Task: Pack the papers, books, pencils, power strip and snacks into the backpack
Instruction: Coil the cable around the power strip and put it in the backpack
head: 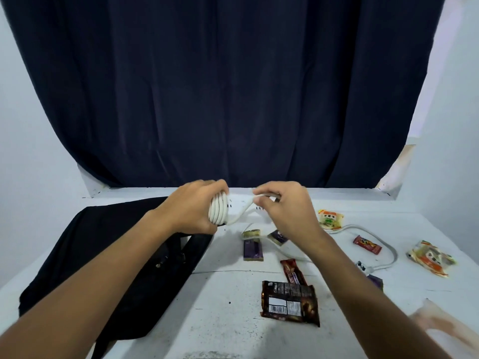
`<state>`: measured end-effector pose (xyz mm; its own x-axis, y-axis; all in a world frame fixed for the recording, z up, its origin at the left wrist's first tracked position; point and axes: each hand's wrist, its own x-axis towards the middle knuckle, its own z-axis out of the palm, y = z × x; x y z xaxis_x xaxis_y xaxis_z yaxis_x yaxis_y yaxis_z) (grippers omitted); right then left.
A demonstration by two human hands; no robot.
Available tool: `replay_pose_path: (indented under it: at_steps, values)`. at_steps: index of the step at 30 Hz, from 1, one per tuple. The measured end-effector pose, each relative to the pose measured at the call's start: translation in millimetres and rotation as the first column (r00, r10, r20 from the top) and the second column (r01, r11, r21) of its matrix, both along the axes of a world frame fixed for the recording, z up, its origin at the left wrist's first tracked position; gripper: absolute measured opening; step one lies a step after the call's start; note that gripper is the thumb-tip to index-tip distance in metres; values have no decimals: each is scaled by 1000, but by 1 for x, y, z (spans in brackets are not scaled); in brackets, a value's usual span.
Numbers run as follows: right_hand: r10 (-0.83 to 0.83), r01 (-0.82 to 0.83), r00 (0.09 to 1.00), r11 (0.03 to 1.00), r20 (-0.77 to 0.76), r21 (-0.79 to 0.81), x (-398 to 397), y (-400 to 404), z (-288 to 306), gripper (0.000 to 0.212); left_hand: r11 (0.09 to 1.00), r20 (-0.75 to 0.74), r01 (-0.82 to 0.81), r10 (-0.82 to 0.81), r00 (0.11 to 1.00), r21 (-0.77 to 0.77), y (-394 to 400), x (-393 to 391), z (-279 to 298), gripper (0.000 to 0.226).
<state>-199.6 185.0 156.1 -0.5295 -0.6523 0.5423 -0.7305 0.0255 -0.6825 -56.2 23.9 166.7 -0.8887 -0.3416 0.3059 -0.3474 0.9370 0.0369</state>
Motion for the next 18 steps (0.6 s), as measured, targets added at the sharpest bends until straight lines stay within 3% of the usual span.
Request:
replay_pose_path:
  at_steps: [2, 6, 8, 11, 13, 14, 16, 18]
  values:
    - [32, -32, 995, 999, 98, 0, -16, 0, 4, 9, 976, -2, 48, -48, 999, 214, 6, 8, 0, 61]
    - [271, -334, 868, 939, 415, 84, -32, 7, 18, 7, 815, -124, 202, -160, 979, 543, 21, 17, 1, 58]
    - [354, -461, 757, 885, 550, 65, -34, 10, 23, 1, 707, -198, 301, -227, 954, 640, 29, 20, 5, 56]
    - [415, -517, 568, 852, 711, -85, -32, 6, 18, 29, 567, -333, 422, -258, 907, 708, 38, 21, 8, 56]
    - [447, -443, 442, 863, 778, -244, -24, -1, 8, 42, 500, -418, 470, -219, 881, 727, 41, 18, 7, 66]
    - [476, -413, 428, 859, 768, -302, -19, -5, 3, 39, 462, -452, 481, -179, 874, 745, 42, 15, 6, 73]
    - [521, -410, 488, 845, 700, -342, -6, -13, -7, 26, 347, -505, 497, -75, 860, 795, 43, 10, 3, 84]
    - [565, -449, 516, 818, 644, -358, 2, -15, -14, 25, 277, -537, 517, -5, 843, 810, 44, 8, 2, 82]
